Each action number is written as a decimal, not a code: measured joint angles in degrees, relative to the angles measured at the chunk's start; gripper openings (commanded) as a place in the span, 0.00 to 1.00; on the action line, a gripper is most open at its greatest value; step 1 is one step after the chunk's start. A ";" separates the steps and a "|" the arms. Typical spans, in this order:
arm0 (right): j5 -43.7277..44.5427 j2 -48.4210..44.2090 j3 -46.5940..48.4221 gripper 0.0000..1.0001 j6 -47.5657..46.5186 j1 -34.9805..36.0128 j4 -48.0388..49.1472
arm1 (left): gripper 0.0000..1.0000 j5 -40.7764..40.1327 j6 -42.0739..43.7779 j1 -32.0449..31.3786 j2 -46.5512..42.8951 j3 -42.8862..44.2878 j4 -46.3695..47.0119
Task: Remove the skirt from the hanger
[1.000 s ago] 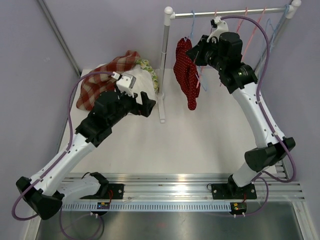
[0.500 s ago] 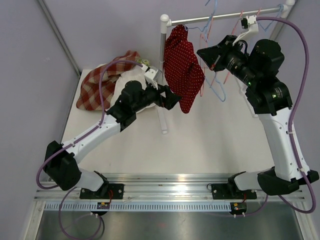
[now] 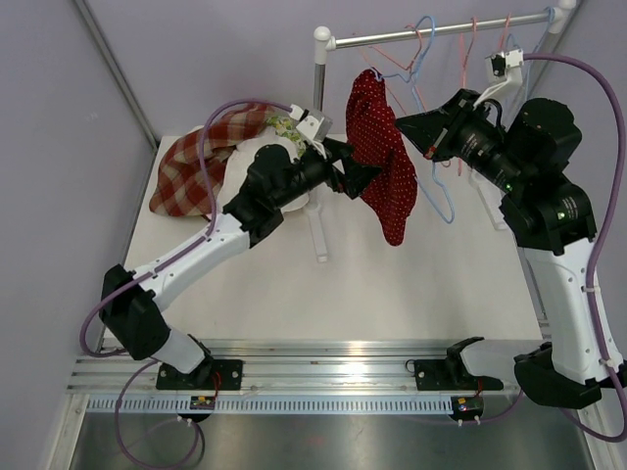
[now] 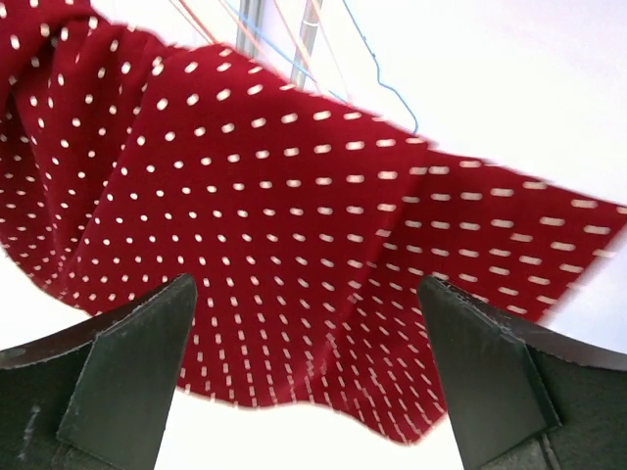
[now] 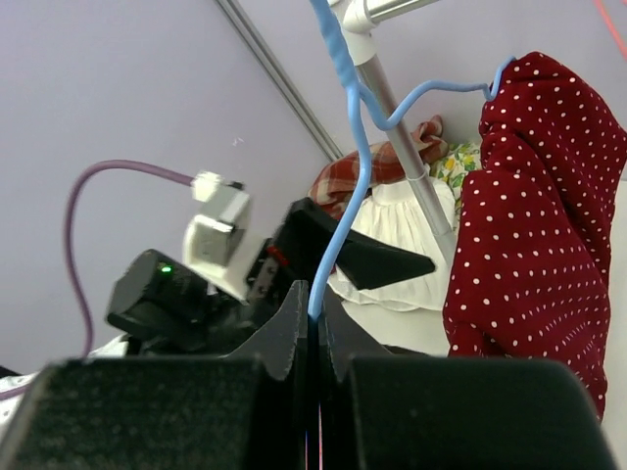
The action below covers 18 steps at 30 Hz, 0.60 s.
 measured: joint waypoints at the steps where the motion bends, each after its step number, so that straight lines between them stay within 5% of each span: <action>1: 0.00 -0.33 0.22 0.00 0.11 0.00 -0.22 | 0.99 0.11 -0.15 -0.11 0.79 0.28 0.63; 5: -0.17 -1.22 2.64 0.00 1.18 0.00 -1.84 | 0.91 0.63 -1.22 -0.98 5.25 1.73 1.36; 8: -1.18 -1.79 3.87 0.00 2.05 0.00 -2.05 | 0.65 0.76 -1.88 -2.12 7.96 2.89 1.33; 9: -1.53 -2.03 4.04 0.00 2.34 0.00 -2.08 | 0.53 0.83 -1.97 -2.40 8.39 3.15 1.36; 10: -1.70 -2.32 4.07 0.00 2.60 0.00 -2.08 | 0.03 0.87 -2.32 -2.62 8.76 3.58 1.33; 18: -0.85 -3.72 3.72 0.00 2.19 0.00 -2.10 | 0.00 -1.70 -1.75 -4.35 6.34 3.69 -0.66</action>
